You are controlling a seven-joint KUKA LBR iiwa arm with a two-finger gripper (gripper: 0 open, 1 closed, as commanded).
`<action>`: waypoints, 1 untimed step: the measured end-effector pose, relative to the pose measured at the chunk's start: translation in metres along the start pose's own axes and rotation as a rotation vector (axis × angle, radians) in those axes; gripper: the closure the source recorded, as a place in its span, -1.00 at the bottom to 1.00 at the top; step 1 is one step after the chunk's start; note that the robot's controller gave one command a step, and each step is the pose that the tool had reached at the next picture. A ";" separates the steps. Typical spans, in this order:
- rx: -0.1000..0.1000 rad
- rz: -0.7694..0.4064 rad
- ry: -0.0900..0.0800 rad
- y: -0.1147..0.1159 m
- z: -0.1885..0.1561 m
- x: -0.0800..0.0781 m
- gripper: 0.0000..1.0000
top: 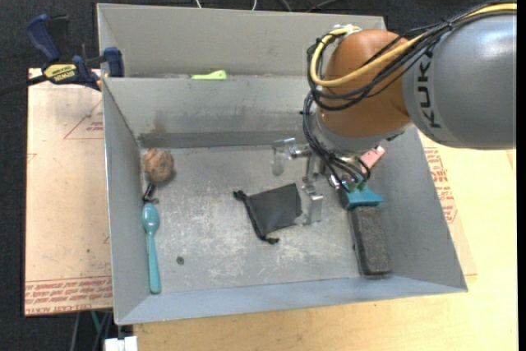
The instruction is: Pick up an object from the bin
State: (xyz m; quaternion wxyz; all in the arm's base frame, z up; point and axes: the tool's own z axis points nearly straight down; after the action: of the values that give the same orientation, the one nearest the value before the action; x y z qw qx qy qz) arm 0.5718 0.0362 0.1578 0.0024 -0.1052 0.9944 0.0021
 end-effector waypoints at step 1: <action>0.000 -0.184 -0.001 -0.006 0.025 -0.007 -1.00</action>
Offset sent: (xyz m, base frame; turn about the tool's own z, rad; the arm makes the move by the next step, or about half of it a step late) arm -0.0105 0.0004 -0.0661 -0.2270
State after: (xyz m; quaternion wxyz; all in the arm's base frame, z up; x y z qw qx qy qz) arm 0.5799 0.0323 0.1327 0.0030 -0.1963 0.9805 0.0021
